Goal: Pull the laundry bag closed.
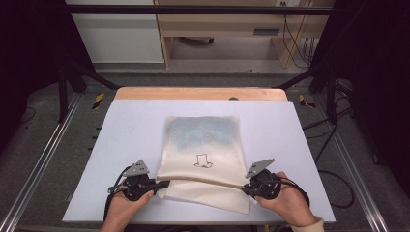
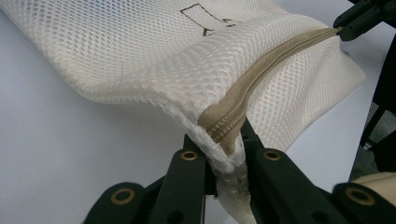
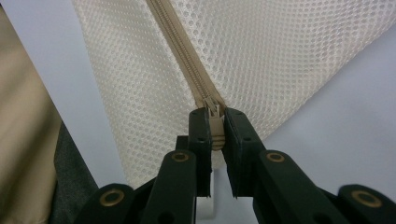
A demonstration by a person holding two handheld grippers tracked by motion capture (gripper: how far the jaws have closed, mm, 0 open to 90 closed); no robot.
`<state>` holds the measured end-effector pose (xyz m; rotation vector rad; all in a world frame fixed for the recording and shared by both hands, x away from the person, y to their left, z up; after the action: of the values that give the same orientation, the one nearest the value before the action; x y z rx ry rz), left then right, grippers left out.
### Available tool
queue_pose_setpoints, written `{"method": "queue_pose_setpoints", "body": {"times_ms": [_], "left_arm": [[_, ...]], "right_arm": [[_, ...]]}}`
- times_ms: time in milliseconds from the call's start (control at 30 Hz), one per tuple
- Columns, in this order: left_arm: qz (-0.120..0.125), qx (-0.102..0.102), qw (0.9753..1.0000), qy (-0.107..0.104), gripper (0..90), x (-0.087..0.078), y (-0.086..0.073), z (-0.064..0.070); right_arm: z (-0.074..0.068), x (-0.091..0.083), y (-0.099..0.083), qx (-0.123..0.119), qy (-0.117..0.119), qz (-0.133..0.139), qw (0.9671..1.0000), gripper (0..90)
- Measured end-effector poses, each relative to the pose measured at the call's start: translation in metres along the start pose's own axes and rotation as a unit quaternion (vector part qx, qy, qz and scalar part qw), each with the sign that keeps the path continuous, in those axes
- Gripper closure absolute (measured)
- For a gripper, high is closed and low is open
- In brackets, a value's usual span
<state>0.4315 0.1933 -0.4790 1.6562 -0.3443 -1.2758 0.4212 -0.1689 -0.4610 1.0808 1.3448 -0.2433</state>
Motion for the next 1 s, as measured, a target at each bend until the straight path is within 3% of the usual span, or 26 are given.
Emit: {"method": "queue_pose_setpoints", "body": {"times_ms": [1000], "left_arm": [[0.003, 0.003, 1.0000, 0.000, 84.9, -0.0019, 0.0010, 0.0002]], "right_arm": [[0.0038, 0.0024, -0.0031, 0.001, 0.004, -0.006, 1.0000, 81.9]]}}
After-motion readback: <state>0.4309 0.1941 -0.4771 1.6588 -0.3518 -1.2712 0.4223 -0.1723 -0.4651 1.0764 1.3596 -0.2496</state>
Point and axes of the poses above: each handheld gripper's, and its own axes: x roughly forward along the jaws, y roughly out of its top, z roughly to its right, the point moved 3 cm from there along x, roughly forward along the jaws, and after that the axes turned 14 degrees about x, right-handed, at the moved point
